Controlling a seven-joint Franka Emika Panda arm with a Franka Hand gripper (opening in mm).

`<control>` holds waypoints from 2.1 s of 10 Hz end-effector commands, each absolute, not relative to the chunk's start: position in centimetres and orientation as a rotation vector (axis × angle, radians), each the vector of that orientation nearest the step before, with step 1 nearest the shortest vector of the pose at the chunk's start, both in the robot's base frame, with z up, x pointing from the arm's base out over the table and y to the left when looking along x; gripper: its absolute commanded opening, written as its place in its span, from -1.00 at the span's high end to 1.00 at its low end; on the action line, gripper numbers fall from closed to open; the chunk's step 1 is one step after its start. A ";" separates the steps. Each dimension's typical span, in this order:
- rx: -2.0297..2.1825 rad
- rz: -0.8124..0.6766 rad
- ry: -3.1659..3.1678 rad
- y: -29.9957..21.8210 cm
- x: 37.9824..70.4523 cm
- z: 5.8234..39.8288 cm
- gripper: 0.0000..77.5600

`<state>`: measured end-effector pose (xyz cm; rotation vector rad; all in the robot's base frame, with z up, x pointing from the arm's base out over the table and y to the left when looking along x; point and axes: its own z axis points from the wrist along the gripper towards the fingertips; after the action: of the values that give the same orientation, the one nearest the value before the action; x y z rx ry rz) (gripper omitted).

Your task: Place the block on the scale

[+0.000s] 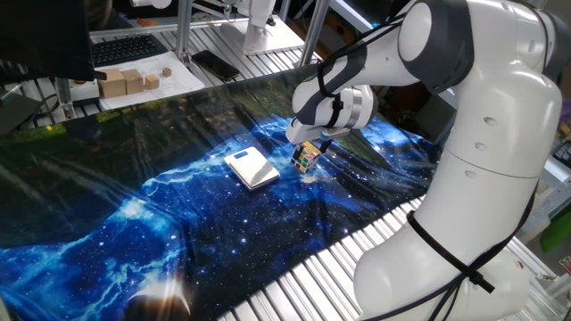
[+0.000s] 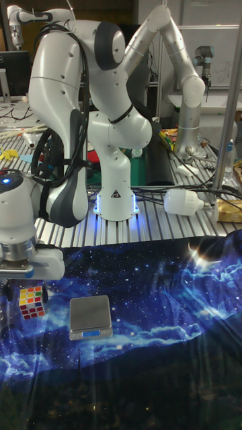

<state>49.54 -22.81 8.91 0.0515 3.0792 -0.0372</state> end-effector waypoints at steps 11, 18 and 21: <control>0.127 -0.038 3.087 -21.8 49.3 11.8 0.96; 0.216 -0.039 3.087 -21.1 50.0 14.3 0.96; 0.279 -0.031 3.080 -20.8 50.5 14.7 0.96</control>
<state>50.41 -20.80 14.57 0.2766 3.0831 -0.0311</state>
